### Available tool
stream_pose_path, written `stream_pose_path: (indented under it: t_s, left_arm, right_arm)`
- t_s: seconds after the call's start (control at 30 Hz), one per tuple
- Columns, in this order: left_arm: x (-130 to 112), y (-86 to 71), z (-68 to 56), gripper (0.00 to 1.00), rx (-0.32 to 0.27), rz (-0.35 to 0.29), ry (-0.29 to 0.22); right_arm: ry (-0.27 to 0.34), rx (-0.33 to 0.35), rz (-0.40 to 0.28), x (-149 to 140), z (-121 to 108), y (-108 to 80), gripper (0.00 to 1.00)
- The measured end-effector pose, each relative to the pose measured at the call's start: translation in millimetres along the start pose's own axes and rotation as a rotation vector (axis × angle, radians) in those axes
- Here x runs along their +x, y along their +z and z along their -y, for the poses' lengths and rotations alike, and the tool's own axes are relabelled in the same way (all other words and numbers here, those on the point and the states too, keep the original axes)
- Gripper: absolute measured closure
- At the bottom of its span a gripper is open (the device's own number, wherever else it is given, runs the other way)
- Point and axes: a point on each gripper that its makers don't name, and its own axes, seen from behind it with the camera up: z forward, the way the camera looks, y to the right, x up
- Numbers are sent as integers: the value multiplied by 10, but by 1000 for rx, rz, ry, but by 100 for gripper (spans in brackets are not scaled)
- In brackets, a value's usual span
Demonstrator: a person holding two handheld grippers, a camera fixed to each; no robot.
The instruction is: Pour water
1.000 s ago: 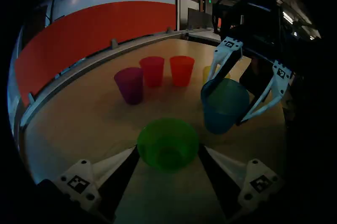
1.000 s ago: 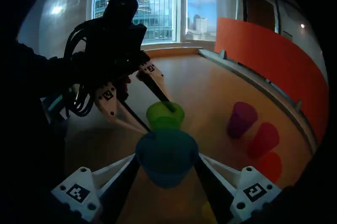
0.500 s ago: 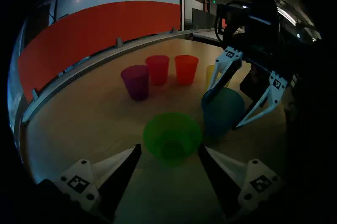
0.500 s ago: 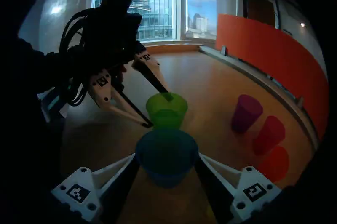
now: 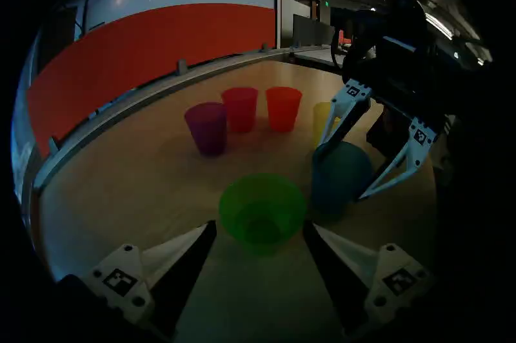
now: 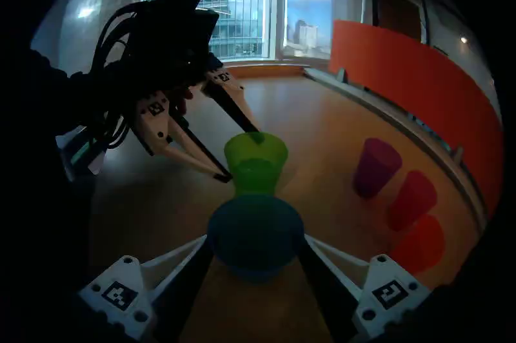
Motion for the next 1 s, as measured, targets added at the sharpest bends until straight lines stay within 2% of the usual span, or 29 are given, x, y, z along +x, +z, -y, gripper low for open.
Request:
stream_pose_path:
  t_s: [0.27, 0.4, 0.5, 0.8, 1.0]
  left_arm:
    - [2, 6, -18, 0, -3, 5, 11]
    - [-3, -1, -23, 0, -1, 6, 9]
    - [-27, -22, -25, 0, 1, 9, 8]
    - [-106, -120, 21, 0, 35, 14, -8]
    - [-115, -210, -4, 0, 60, 4, -11]
  right_arm:
    - [10, -8, 9, -58, -9, -27, 8]
    - [5, -12, 22, -95, -6, -25, 0]
    - [1, -15, 29, -121, 5, -44, 0]
    - [-2, -38, 36, -209, 33, -215, 0]
    - [9, -58, 35, -284, 60, -350, 0]
